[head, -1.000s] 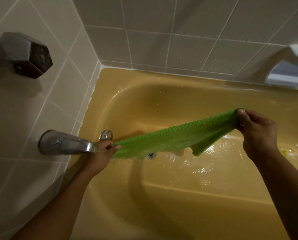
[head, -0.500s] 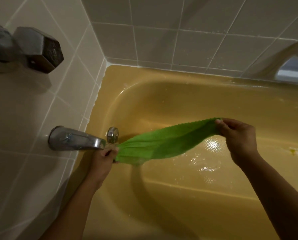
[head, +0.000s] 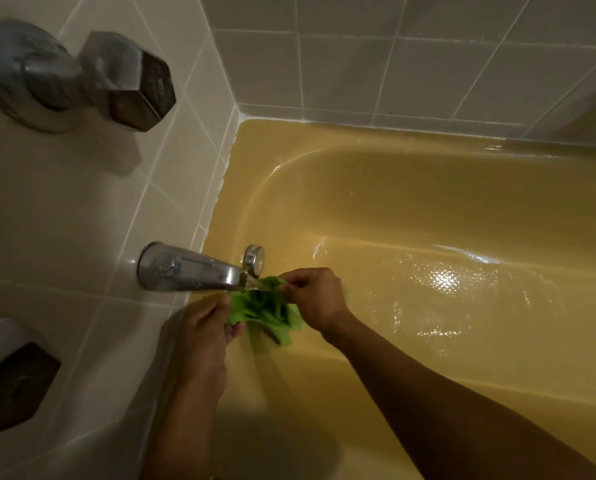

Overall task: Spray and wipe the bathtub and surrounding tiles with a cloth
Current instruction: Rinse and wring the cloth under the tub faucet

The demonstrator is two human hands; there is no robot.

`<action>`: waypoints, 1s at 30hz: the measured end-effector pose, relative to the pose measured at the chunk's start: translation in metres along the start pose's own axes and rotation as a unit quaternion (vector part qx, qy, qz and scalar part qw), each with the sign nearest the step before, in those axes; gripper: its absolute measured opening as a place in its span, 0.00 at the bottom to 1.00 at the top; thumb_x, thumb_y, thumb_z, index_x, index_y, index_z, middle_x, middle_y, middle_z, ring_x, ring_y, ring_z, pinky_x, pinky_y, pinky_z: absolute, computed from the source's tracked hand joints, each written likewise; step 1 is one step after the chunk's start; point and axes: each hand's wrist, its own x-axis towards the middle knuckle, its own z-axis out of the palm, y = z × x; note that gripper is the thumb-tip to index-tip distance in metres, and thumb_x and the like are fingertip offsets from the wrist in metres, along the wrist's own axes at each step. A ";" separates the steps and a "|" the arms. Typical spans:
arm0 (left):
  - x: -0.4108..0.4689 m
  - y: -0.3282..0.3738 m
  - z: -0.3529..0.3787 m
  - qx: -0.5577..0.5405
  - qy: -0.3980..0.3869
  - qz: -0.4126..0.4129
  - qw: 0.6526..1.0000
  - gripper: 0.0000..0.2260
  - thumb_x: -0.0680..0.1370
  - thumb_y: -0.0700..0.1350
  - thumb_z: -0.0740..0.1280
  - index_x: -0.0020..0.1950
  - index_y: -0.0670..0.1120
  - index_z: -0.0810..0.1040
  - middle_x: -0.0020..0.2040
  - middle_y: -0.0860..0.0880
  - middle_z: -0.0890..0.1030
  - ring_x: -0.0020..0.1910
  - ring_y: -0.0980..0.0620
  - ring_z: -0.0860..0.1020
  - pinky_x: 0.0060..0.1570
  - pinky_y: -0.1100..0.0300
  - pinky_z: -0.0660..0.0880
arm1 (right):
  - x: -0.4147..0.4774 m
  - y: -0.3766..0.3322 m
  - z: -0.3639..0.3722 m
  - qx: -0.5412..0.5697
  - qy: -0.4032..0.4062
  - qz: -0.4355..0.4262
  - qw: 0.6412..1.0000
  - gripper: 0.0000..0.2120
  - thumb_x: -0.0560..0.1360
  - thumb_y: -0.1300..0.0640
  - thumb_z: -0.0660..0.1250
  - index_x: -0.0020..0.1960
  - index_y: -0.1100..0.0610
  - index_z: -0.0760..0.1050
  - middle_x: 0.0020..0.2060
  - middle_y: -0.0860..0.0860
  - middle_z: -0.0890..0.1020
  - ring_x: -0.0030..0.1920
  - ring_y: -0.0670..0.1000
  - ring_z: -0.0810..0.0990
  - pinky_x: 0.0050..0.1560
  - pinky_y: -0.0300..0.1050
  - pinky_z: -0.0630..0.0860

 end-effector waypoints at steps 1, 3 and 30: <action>0.000 0.002 -0.006 0.010 0.006 0.008 1.000 0.07 0.81 0.38 0.68 0.58 0.38 0.82 0.54 0.39 0.83 0.48 0.45 0.81 0.38 0.60 0.79 | 0.002 -0.001 0.013 0.004 -0.011 0.009 1.000 0.05 0.75 0.61 0.74 0.50 0.54 0.87 0.44 0.49 0.88 0.45 0.49 0.86 0.52 0.47 0.84; -0.001 0.005 -0.019 0.039 0.013 0.028 0.999 0.06 0.81 0.39 0.68 0.56 0.41 0.83 0.52 0.41 0.85 0.45 0.47 0.82 0.38 0.62 0.80 | 0.005 -0.005 0.033 0.017 -0.026 0.016 0.999 0.07 0.74 0.62 0.75 0.44 0.51 0.87 0.42 0.50 0.87 0.44 0.51 0.86 0.52 0.49 0.84; 0.014 0.000 -0.040 0.232 0.025 0.257 0.938 0.08 0.77 0.37 0.73 0.52 0.50 0.85 0.42 0.56 0.84 0.40 0.62 0.82 0.41 0.77 0.74 | 0.023 -0.017 0.039 0.049 -0.039 -0.014 0.998 0.07 0.78 0.57 0.71 0.42 0.52 0.85 0.42 0.51 0.87 0.44 0.50 0.83 0.53 0.53 0.82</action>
